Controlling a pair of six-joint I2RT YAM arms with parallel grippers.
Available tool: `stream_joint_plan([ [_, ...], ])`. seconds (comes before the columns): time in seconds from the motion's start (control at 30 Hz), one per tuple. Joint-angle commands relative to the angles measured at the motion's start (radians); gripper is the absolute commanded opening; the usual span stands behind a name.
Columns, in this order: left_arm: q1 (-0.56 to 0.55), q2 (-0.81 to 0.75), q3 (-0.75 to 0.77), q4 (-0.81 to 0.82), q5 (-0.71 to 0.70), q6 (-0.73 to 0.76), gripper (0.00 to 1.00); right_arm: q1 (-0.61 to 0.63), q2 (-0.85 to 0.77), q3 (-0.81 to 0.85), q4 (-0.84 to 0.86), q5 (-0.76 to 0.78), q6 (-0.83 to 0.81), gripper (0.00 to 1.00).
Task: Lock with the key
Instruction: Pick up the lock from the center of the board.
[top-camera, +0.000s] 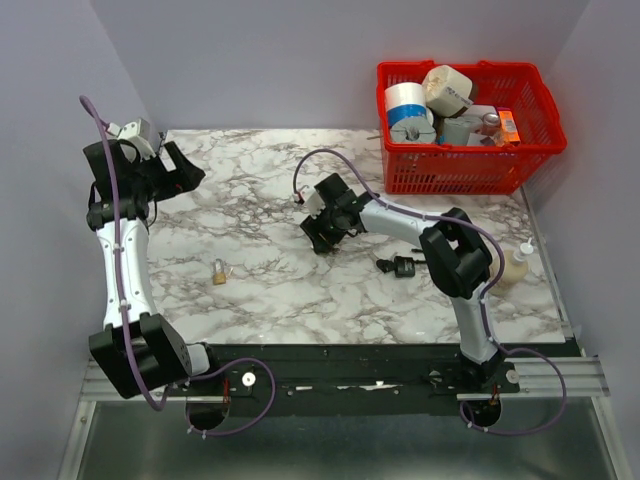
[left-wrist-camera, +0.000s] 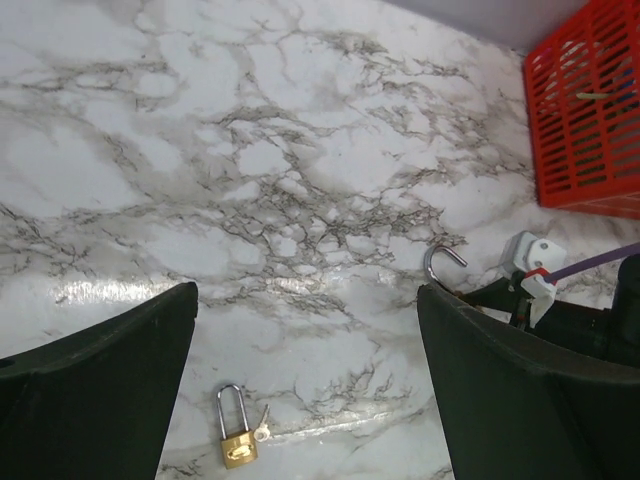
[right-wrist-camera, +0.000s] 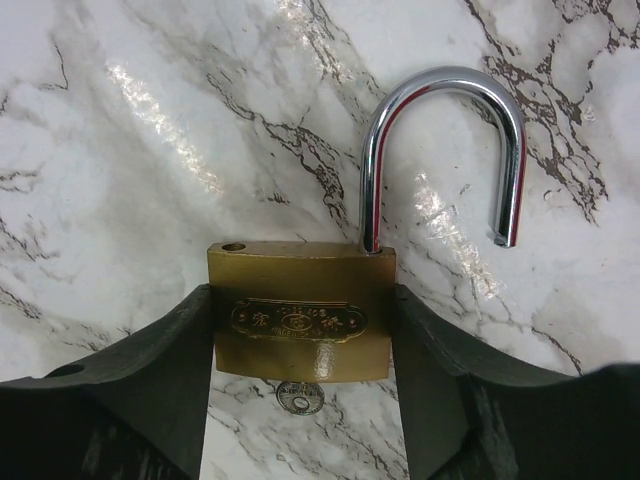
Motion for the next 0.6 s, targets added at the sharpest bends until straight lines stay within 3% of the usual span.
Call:
stream_joint_plan([
  [0.0, 0.008, -0.049, -0.007, 0.108, 0.074, 0.077, 0.99, 0.009, -0.005, -0.022, -0.091, -0.036, -0.045, 0.31],
  [0.13, 0.008, -0.046, -0.019, 0.113, 0.161, 0.079, 0.99, 0.009, -0.081, -0.034, -0.093, -0.094, -0.091, 0.12],
  [0.23, 0.008, -0.064, -0.059, 0.151, 0.221, 0.090, 0.99, 0.009, -0.115, -0.036, -0.105, -0.130, -0.120, 0.03],
  [0.4, 0.008, -0.107, -0.149, 0.209, 0.361, 0.174, 0.99, 0.009, -0.192, -0.020, -0.152, -0.242, -0.178, 0.01],
  [0.5, 0.008, -0.130, -0.195, 0.171, 0.436, 0.342, 0.99, 0.007, -0.239, 0.010, -0.214, -0.347, -0.230, 0.01],
  [0.57, 0.009, -0.164, -0.217, 0.074, 0.539, 0.584, 0.99, 0.007, -0.260, 0.032, -0.261, -0.439, -0.270, 0.01],
])
